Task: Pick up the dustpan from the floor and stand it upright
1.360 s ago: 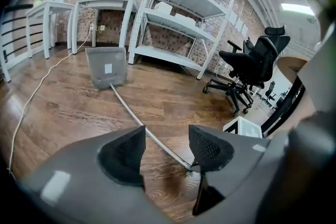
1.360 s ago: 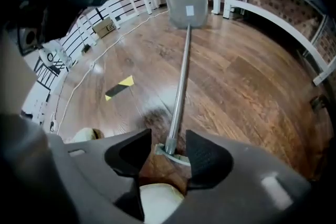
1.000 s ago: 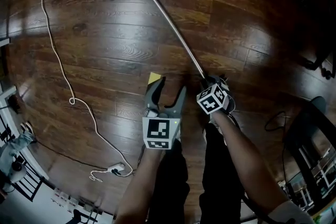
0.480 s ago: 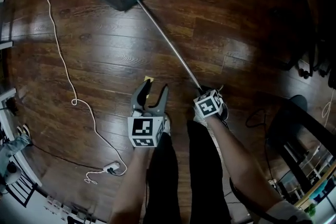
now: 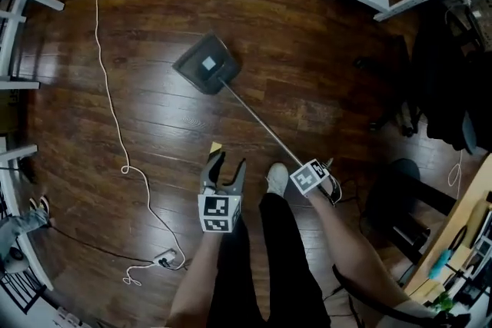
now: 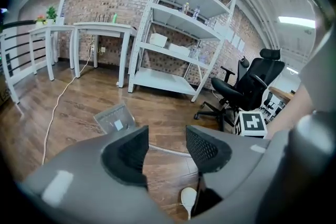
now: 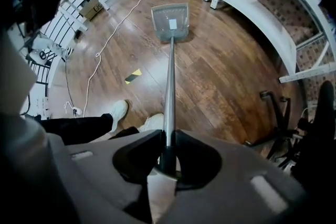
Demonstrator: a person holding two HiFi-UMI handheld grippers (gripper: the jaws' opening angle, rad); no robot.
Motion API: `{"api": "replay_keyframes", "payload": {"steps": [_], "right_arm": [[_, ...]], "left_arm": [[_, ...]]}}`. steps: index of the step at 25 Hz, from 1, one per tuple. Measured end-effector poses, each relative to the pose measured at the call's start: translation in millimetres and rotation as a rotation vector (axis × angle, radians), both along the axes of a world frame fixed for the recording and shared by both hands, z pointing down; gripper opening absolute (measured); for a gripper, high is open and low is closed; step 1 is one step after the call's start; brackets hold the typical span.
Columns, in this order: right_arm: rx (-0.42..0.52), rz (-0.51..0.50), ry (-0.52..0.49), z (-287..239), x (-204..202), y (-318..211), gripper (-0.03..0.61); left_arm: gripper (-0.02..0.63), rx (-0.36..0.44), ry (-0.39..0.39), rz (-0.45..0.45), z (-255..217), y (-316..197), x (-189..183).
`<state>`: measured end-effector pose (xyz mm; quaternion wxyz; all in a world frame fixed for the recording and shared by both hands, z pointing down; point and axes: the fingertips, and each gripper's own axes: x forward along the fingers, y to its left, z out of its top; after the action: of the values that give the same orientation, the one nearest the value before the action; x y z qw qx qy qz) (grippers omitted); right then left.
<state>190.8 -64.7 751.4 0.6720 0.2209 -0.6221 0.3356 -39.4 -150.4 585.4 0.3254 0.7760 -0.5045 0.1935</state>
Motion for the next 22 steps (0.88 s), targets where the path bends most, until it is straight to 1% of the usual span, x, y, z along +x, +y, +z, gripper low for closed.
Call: {"api": "replay_keyframes", "payload": {"steps": [3,5,9,14,18,22], "right_arm": [[-0.032,-0.042,0.059,-41.7,20.4,1.4,0.066],[-0.034,-0.065,0.090,-66.1,28.9,-0.9,0.066],[-0.022,-0.109,0.131,-114.4,32.5,-11.0,0.066],[-0.065,-0.185,0.203,-165.4,39.1,-12.6,0.066],[-0.109,-0.195,0.230,-200.9,43.5,-10.3,0.066],[-0.130,-0.188,0.221,-225.5,35.8,-17.3,0.061]], "left_arm": [[0.241,0.017,0.011,-0.006,-41.4,1.2,1.4],[0.241,0.023,0.018,-0.016,-65.3,1.8,-0.2],[0.241,0.042,0.026,-0.018,-111.9,-2.6,-7.0],[0.241,0.072,0.036,-0.043,-167.4,-11.1,-25.5],[0.239,0.092,0.038,-0.059,-203.5,-10.1,-41.0],[0.239,0.123,0.036,-0.065,-234.5,-10.2,-51.4]]}}
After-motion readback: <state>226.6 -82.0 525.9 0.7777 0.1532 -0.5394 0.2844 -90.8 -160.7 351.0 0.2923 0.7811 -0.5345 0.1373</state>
